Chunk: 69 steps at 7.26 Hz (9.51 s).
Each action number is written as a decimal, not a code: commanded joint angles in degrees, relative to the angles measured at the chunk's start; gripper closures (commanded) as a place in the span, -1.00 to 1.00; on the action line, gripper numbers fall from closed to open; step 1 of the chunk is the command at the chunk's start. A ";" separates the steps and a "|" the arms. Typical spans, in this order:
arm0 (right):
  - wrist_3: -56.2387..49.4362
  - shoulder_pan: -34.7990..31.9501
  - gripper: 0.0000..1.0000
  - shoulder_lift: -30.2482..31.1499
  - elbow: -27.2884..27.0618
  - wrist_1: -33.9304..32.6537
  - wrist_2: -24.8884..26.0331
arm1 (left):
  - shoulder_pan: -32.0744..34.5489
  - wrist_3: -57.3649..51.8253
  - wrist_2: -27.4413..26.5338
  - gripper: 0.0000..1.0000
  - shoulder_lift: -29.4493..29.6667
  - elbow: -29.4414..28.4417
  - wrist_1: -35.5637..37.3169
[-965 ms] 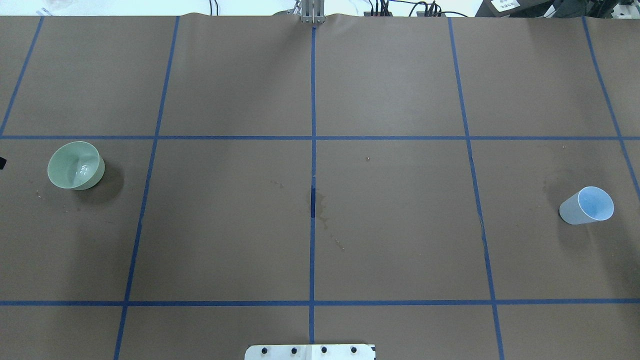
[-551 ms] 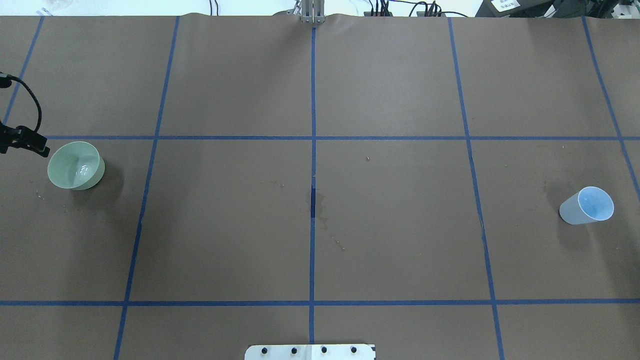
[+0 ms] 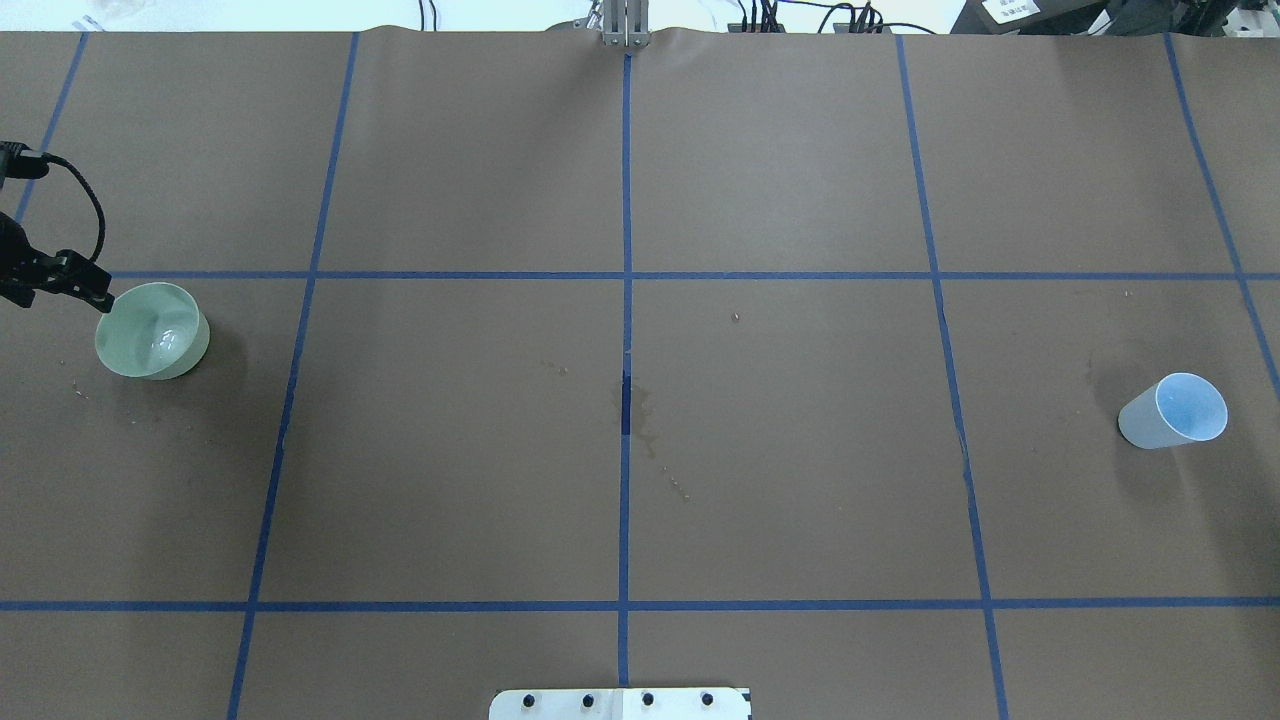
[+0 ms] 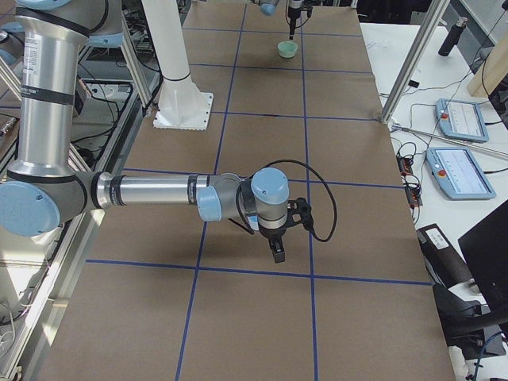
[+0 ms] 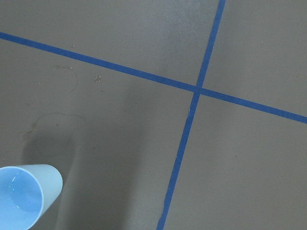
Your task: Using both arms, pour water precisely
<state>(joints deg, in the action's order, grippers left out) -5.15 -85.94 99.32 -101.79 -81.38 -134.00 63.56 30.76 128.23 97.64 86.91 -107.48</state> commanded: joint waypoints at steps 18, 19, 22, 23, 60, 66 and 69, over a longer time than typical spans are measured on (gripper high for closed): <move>0.58 1.03 -0.99 0.09 -0.25 2.80 -0.39 | -32.87 41.84 -8.51 1.00 34.88 1.71 9.66; 0.67 1.03 -0.99 0.17 -0.25 2.80 -0.65 | -34.02 41.93 -10.09 1.00 36.47 -0.23 9.40; 0.58 1.03 -0.99 0.17 -0.25 3.06 -0.65 | -34.03 41.93 -10.19 1.00 37.54 -1.56 9.31; 0.58 1.03 -0.99 0.17 -0.25 3.07 -0.65 | -34.03 41.84 -10.19 1.00 37.37 -1.65 9.31; 36.88 40.57 -0.90 8.53 28.84 107.83 31.05 | -24.10 47.99 -9.31 -0.99 20.75 22.78 15.81; 36.18 45.33 -0.84 6.07 34.20 116.09 37.39 | -23.22 47.99 -9.14 -0.99 20.75 23.05 15.90; 34.42 45.42 -0.84 5.19 37.11 116.97 39.07 | -23.04 47.99 -9.14 -0.99 20.75 23.13 16.77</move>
<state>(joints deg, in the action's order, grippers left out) 29.73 -40.58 105.11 -65.31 35.35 -95.76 40.47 78.75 119.09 118.38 109.98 -91.34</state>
